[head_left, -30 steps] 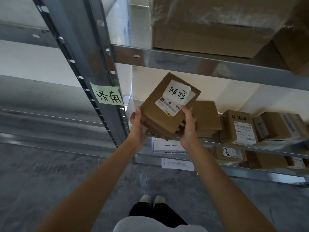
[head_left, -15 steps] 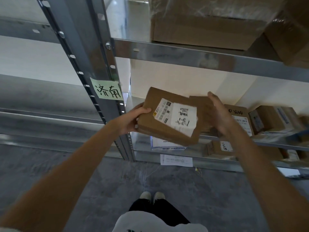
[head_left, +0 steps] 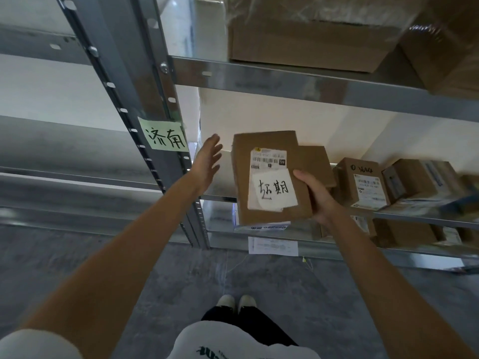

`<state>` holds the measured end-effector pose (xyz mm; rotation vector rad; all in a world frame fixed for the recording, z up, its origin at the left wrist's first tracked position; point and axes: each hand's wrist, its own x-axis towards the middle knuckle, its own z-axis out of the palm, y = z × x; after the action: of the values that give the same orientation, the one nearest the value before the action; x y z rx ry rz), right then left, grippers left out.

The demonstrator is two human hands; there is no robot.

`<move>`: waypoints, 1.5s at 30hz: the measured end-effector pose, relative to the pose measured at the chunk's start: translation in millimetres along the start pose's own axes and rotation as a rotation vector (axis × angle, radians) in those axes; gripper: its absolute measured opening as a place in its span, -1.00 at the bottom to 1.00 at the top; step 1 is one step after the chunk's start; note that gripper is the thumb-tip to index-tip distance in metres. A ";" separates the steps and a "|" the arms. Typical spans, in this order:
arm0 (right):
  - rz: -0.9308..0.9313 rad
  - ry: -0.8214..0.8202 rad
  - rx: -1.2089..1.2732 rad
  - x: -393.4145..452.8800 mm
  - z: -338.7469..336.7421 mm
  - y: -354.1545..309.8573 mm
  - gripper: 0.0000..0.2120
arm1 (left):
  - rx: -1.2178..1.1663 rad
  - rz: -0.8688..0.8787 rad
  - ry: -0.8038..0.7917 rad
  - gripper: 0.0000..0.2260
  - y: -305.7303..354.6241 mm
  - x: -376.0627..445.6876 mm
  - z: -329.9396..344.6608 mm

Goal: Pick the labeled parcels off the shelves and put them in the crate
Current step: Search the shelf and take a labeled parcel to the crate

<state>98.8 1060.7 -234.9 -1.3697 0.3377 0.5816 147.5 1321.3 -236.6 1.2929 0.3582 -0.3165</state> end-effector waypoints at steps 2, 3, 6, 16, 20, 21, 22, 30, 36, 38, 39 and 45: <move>-0.100 0.032 0.127 0.6 12.0 8.3 -0.45 | -0.018 0.054 0.048 -0.50 -16.8 -13.0 14.1; -0.121 0.038 0.172 1.6 19.4 11.2 -0.47 | -0.023 0.044 0.017 -0.51 -25.4 -19.4 20.2; -0.121 0.050 0.247 1.6 38.6 14.1 -0.54 | -0.126 -0.060 -0.032 -0.60 -38.4 -33.1 35.3; -0.109 0.136 0.246 -1.2 59.4 28.8 -0.49 | -0.063 -0.106 -0.085 -0.55 -46.2 -30.1 22.8; -0.152 0.164 0.302 -13.4 52.6 32.0 -0.46 | -0.039 -0.064 -0.117 -0.54 -46.2 -29.5 30.4; -0.165 0.176 0.326 -18.9 49.8 33.1 -0.46 | -0.025 -0.043 -0.143 -0.54 -44.9 -30.1 35.4; -0.185 0.188 0.353 -24.5 45.9 34.1 -0.46 | -0.008 -0.021 -0.175 -0.55 -40.8 -32.1 42.1; -0.352 0.333 0.496 -79.9 -22.9 45.7 -0.43 | 0.145 0.010 -0.429 -0.57 -34.8 -53.5 126.6; -0.348 0.530 0.601 -140.0 -97.4 71.8 -0.39 | 0.241 0.000 -0.557 -0.52 -78.1 -75.1 223.5; -0.348 0.596 0.638 -164.6 -123.8 82.3 -0.43 | 0.244 -0.050 -0.617 -0.39 -97.5 -80.2 260.9; -0.352 0.628 0.654 -177.7 -136.8 88.3 -0.45 | 0.245 -0.074 -0.651 -0.40 -106.6 -86.0 279.5; -0.328 0.814 0.713 -244.4 -214.1 122.1 -0.40 | 0.258 -0.195 -0.781 -0.56 -161.9 -129.3 377.0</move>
<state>-147.3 816.0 -240.0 -0.8683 0.8587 -0.3872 -7.2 919.9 -234.2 1.2802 -0.2331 -1.0180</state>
